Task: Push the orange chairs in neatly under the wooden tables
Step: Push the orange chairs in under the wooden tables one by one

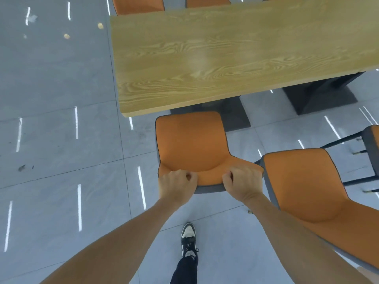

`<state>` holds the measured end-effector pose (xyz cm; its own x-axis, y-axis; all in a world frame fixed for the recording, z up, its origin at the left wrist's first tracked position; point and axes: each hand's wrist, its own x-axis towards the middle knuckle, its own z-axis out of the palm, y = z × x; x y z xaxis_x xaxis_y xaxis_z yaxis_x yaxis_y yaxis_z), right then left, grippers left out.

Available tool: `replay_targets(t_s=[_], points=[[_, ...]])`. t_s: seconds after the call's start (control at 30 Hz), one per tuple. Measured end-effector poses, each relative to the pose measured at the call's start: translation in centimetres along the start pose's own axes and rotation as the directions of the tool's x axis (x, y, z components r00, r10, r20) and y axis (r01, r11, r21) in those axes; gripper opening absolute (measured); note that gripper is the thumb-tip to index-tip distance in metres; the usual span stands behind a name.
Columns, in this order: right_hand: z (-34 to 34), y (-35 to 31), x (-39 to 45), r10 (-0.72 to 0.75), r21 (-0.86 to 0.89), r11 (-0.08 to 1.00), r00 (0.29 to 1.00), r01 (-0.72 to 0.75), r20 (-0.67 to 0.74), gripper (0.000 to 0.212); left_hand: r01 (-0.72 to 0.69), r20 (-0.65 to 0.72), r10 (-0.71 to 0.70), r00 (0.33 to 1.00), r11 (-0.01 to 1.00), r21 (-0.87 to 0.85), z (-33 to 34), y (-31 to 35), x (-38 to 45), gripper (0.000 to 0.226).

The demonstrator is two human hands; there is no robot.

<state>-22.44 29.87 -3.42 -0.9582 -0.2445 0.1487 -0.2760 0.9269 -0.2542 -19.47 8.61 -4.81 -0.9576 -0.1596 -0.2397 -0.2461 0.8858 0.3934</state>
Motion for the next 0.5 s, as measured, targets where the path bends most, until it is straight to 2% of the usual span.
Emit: replay_targets(t_s=[0.13,0.3,0.5], points=[[0.3,1.1,3.1,-0.035,0.034,0.999,0.999,0.036,-0.022,0.035,-0.015,-0.044,0.016,0.999,1.0,0.005,-0.4,0.6,2.8,0.051],[1.1,1.7,1.7,-0.026,0.052,0.998,0.999,0.025,0.032,0.033,0.004,0.001,-0.004,1.0,0.999,0.044,0.2,0.5,1.8,0.049],[0.6,1.4,1.8,-0.019,0.033,0.999,0.996,0.016,0.093,0.035,0.028,0.06,-0.029,0.998,1.0,0.004,-0.1,0.3,1.6,0.05]])
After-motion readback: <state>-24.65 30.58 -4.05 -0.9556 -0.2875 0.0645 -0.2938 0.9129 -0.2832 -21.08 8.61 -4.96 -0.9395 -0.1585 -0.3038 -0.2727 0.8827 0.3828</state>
